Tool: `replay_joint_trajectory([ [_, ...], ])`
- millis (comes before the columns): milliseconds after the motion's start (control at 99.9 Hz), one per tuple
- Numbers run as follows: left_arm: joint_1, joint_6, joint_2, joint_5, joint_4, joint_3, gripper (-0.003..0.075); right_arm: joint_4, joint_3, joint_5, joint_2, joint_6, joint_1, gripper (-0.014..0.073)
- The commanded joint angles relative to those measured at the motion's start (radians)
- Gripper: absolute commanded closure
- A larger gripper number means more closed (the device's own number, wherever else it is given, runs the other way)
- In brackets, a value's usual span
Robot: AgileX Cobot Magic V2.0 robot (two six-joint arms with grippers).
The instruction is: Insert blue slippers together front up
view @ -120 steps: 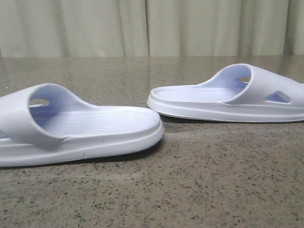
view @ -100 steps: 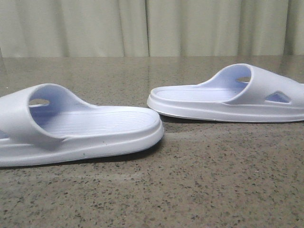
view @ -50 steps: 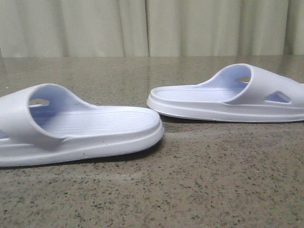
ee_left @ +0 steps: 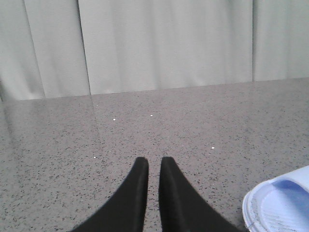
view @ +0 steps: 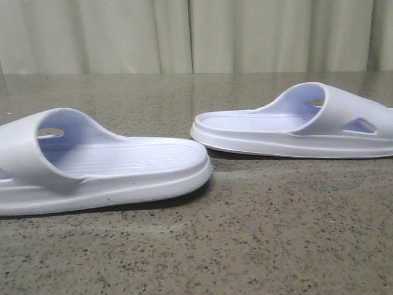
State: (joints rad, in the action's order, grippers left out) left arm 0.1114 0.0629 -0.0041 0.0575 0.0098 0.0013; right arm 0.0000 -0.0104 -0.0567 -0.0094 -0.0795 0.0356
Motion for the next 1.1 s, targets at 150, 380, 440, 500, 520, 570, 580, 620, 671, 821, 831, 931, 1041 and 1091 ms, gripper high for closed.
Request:
replay_joint_trajectory([
  [150,-0.001,-0.010,-0.029,-0.080,-0.010,0.009,0.0704,-0.014,-0.021,0.096,-0.021,0.000,-0.001,0.0701],
  [380,-0.001,-0.010,-0.029,-0.105,-0.060,0.009,0.0704,0.006,-0.021,0.096,-0.021,0.000,-0.001,0.0700],
  [440,-0.001,-0.010,-0.029,-0.143,-0.180,0.009,0.0704,0.022,-0.020,0.096,-0.021,0.000,-0.001,0.0700],
  [500,-0.001,-0.010,-0.029,-0.152,-0.265,0.009,0.0704,0.072,-0.018,0.096,-0.021,0.000,-0.001,0.0700],
  [520,-0.001,-0.010,-0.029,-0.152,-0.293,0.009,0.0705,0.089,-0.016,0.096,-0.021,0.000,-0.001,0.0700],
  [570,-0.001,-0.010,-0.029,-0.152,-0.361,0.009,0.0705,0.157,-0.006,0.092,-0.021,0.000,-0.001,0.0700],
  [580,-0.001,-0.010,-0.029,-0.152,-0.383,0.009,0.0705,0.157,-0.004,0.092,-0.021,0.000,-0.001,0.0700],
  [620,-0.001,-0.010,-0.029,-0.152,-0.440,0.009,0.0705,0.194,0.006,0.087,-0.021,0.000,-0.001,0.0700],
  [671,-0.001,-0.010,-0.029,-0.148,-0.511,0.003,0.0705,0.206,0.035,0.070,-0.021,0.000,-0.001,0.0700],
  [821,-0.001,-0.010,-0.027,-0.023,-0.583,-0.066,0.0705,0.206,0.160,-0.045,0.003,0.000,-0.001,0.0700],
  [831,-0.001,-0.010,-0.025,-0.014,-0.583,-0.071,0.0705,0.206,0.160,-0.050,0.003,0.000,-0.001,0.0700],
  [931,-0.001,-0.011,0.002,0.082,-0.613,-0.148,0.0705,0.204,0.259,-0.104,0.060,0.000,-0.001,0.0700],
  [1041,-0.001,-0.017,0.067,0.152,-0.670,-0.230,0.0705,0.179,0.373,-0.169,0.154,0.000,-0.001,0.0700],
  [1091,-0.001,-0.017,0.104,0.180,-0.679,-0.271,0.0705,0.158,0.426,-0.214,0.202,0.000,-0.001,0.0700],
])
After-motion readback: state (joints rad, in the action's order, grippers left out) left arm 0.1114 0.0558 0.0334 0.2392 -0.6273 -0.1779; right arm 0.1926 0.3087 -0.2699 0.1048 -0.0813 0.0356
